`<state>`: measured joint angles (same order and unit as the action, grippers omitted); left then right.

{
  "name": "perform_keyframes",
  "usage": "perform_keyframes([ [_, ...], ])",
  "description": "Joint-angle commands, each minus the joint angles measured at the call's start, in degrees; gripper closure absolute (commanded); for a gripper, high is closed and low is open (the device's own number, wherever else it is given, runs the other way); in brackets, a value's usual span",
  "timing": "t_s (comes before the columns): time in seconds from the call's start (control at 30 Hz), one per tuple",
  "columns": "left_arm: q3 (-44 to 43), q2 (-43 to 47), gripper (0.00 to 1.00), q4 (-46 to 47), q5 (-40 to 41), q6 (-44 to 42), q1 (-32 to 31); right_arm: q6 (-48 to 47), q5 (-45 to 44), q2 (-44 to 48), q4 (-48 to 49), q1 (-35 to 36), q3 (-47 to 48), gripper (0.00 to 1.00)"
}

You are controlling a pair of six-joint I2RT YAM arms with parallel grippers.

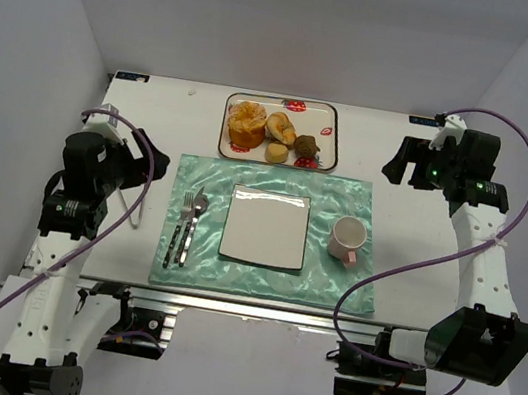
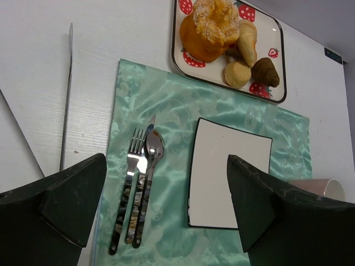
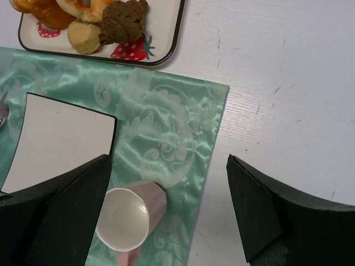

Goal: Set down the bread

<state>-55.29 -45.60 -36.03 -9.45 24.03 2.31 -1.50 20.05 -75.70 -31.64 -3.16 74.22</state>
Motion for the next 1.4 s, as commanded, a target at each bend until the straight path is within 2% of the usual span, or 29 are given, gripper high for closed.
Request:
perform_keyframes([
  [0.0,0.70,1.04,0.02,-1.93,1.36,1.19,-0.02,-0.61,2.17,1.43,0.35,-0.53,0.49,0.11],
  [0.23,1.85,-0.36,0.02,-5.54,7.85,2.60,-0.02,-12.64,14.74,1.87,-3.16,-1.15,0.40,0.11],
  [0.3,1.68,-2.99,0.19,-8.94,11.62,2.77,-0.02,-13.36,17.02,1.96,-3.43,-1.24,0.32,0.16],
  [0.33,1.67,-4.57,0.28,-10.19,13.04,2.69,-0.02,-13.44,17.82,1.79,-3.60,-1.24,0.40,0.29],
  [0.37,1.93,-5.97,0.39,-10.98,15.06,2.51,-0.02,-13.44,18.61,1.70,-3.69,-1.24,0.84,0.35],
  [0.43,3.07,-9.49,0.46,-11.43,15.60,1.46,-0.02,-13.01,20.20,1.70,-3.34,-1.24,1.02,0.38],
  [0.47,3.25,-10.29,0.46,-11.34,16.30,1.63,-0.02,-13.00,20.55,1.78,-3.26,-1.24,1.02,0.35],
  [0.5,3.26,-11.95,0.37,-10.65,16.57,1.28,-0.02,-12.74,20.99,1.87,-2.91,-1.24,0.67,0.29],
  [0.53,3.08,-13.09,0.28,-10.55,16.83,1.28,-0.02,-12.39,20.99,2.13,-2.29,-1.24,0.32,0.12],
  [0.6,2.82,-15.55,0.08,-10.55,19.54,1.19,0.07,-11.60,21.69,2.57,-1.50,-1.24,-0.73,0.11],
  [0.63,2.82,-19.05,0.05,-10.64,20.34,0.93,0.15,-10.82,21.96,2.92,-1.06,-1.24,-1.26,0.11],
  [0.73,2.29,-26.87,0.02,-10.03,22.11,-0.56,1.73,-8.88,22.92,3.89,1.22,-1.24,-3.02,0.11],
  [0.97,2.21,-41.12,0.02,-3.61,21.05,-6.36,7.45,-5.36,23.89,3.98,4.74,-1.76,-4.69,0.11],
  [1.2,-0.52,-46.58,0.02,1.66,18.42,-10.84,7.54,-2.90,25.56,2.05,5.53,-2.47,-3.55,0.11],
  [1.37,0.18,-47.29,0.02,4.47,16.22,-12.08,7.54,-1.76,25.91,1.08,5.80,-2.99,-2.67,0.11],
])
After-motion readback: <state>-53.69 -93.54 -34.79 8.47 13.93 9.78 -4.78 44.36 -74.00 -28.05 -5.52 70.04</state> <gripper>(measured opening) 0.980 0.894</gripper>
